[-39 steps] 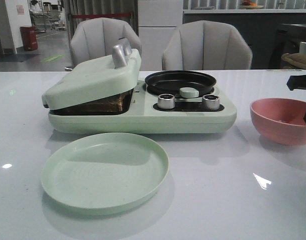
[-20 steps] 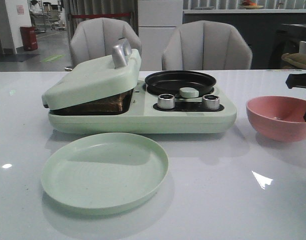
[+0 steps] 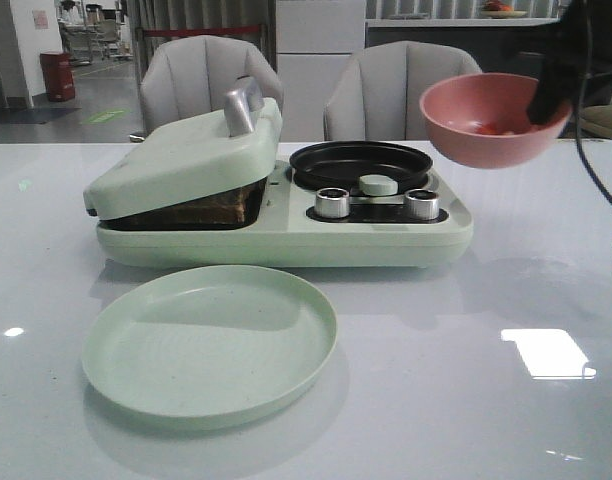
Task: Make breakfast with bread and shrimp
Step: 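Lift the pink bowl with the right gripper over the frying pan, then tilt the pink bowl with the right gripper to pour shrimp into the pan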
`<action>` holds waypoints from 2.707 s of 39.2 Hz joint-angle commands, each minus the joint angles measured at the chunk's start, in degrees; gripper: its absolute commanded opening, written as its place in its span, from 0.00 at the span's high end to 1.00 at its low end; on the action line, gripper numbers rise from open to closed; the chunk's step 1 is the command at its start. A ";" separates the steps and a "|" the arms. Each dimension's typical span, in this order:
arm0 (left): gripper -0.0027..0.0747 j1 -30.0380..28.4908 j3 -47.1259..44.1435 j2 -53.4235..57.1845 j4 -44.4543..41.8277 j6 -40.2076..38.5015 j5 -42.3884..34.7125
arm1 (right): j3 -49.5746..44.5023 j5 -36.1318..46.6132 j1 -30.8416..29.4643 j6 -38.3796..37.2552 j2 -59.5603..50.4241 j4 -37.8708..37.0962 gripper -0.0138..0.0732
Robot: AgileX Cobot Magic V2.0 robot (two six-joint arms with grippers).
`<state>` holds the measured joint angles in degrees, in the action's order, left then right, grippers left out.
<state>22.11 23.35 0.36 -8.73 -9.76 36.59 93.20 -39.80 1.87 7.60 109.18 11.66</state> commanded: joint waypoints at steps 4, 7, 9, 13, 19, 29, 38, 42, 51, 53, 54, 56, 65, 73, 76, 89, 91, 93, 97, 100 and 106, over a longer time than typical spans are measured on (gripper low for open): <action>0.82 0.33 1.34 0.06 0.19 -0.59 -4.28 | 2.59 15.21 4.50 0.65 -3.36 1.21 0.70; 0.82 0.33 1.34 0.06 0.19 -0.59 -4.28 | 2.59 21.69 6.36 0.65 -2.58 1.82 0.70; 0.82 0.33 1.34 0.06 0.19 -0.59 -4.28 | 2.59 25.61 7.34 0.65 -1.81 1.81 0.70; 0.82 0.33 1.34 0.06 0.19 -0.59 -4.28 | 2.59 32.37 8.59 0.65 0.09 1.81 0.70; 0.82 0.33 1.34 0.06 0.19 -0.59 -4.28 | 2.59 42.07 9.15 0.65 3.79 1.81 0.70; 0.82 0.33 1.34 0.06 0.19 -0.59 -4.28 | 2.53 56.09 9.53 0.71 8.55 0.02 0.70; 0.82 0.33 1.34 0.06 0.19 -0.59 -4.28 | 2.42 64.37 10.46 0.77 10.68 -10.65 0.70; 0.82 0.33 1.34 0.06 0.19 -0.59 -4.28 | 2.42 66.42 10.76 1.13 11.07 -12.89 0.70; 0.82 0.33 1.34 0.06 0.19 -0.59 -4.28 | -0.21 79.82 10.99 5.55 11.72 -15.21 0.70; 0.82 0.33 1.34 0.06 0.19 -0.59 -4.28 | -1.74 84.16 10.99 5.88 11.77 -15.21 0.70; 0.82 0.33 1.34 0.06 0.19 -0.59 -4.28 | -2.34 86.74 10.99 5.94 11.78 -15.28 0.70; 0.82 0.33 1.34 0.06 0.19 -0.59 -4.28 | -3.70 91.33 10.99 6.25 12.05 -16.16 0.70; 0.82 0.33 1.34 0.06 0.19 -0.59 -4.28 | -6.39 105.96 10.94 15.31 16.01 -21.61 0.70; 0.82 0.33 1.34 0.06 0.19 -0.59 -4.28 | -7.03 107.76 10.77 24.11 17.51 -19.25 0.70; 0.82 0.33 1.34 0.06 0.19 -0.59 -4.28 | -8.42 110.88 10.51 25.59 17.46 -18.17 0.70; 0.82 0.33 1.34 0.06 0.19 -0.59 -4.28 | -13.54 114.21 10.09 32.32 16.19 -19.44 0.70; 0.82 0.33 1.34 0.06 0.19 -0.59 -4.28 | -13.48 114.21 10.09 32.32 16.02 -19.52 0.70; 0.82 0.33 1.34 0.06 0.19 -0.59 -4.28 | -13.21 114.21 10.09 32.32 15.68 -19.47 0.70; 0.82 0.33 1.34 0.06 0.19 -0.59 -4.28 | -12.95 114.21 10.09 32.32 14.38 -19.02 0.70; 0.82 0.33 1.34 0.06 0.19 -0.59 -4.28 | -12.80 114.21 10.09 32.10 13.23 -16.83 0.70; 0.82 0.33 1.34 0.06 0.19 -0.59 -4.28 | -12.72 112.61 10.09 25.11 10.50 -8.29 0.70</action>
<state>22.11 23.35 0.36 -8.73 -9.76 36.59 78.55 64.45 12.46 37.47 125.59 -2.41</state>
